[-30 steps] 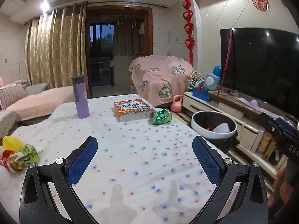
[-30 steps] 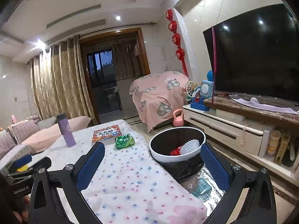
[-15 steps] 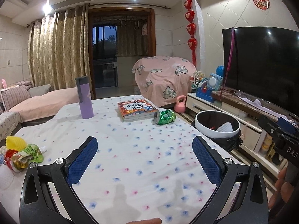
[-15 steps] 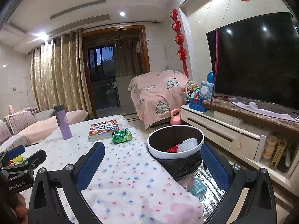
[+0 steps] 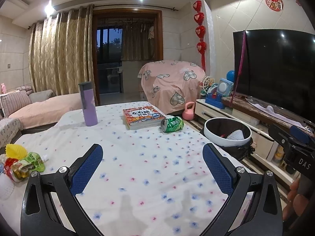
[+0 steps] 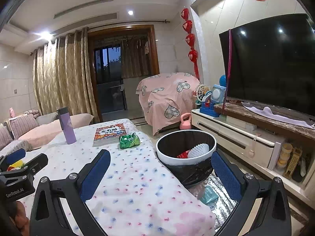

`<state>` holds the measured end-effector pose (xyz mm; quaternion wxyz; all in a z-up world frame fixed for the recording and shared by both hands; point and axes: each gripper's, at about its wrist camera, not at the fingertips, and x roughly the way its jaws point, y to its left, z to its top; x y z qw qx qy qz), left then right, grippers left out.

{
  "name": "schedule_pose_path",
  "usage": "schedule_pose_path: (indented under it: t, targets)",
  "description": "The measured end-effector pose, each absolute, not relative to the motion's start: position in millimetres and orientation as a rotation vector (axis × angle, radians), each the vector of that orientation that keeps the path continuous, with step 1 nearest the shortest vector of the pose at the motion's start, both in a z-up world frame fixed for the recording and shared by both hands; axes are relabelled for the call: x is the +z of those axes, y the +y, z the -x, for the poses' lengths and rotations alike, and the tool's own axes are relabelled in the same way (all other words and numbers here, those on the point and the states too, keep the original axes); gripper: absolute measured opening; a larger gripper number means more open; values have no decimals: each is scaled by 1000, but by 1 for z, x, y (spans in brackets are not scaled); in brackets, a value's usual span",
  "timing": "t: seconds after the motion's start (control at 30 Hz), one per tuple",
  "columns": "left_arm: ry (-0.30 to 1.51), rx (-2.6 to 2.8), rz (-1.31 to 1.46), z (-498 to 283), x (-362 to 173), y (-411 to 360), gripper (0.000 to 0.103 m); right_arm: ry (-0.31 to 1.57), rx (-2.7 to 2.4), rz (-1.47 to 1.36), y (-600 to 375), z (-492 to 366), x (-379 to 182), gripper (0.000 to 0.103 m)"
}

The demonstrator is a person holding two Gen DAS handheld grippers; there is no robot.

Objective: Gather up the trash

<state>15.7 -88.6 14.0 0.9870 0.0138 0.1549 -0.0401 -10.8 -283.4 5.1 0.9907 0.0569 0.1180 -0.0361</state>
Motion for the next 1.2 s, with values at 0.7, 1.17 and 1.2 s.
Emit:
schedule_pose_path:
  t: [0.7,1.17,1.2]
  targets:
    - [311,-89,-25,-14,13,-90,103,234,-64,-118,-283,14,10,103]
    - [314,-89,-24,-16,12,-89,103,225,-61,-116,-282,15,11,103]
    - [315,-88,-25,-16,12,-90,103,225,-60,-116,-282,15,11,103]
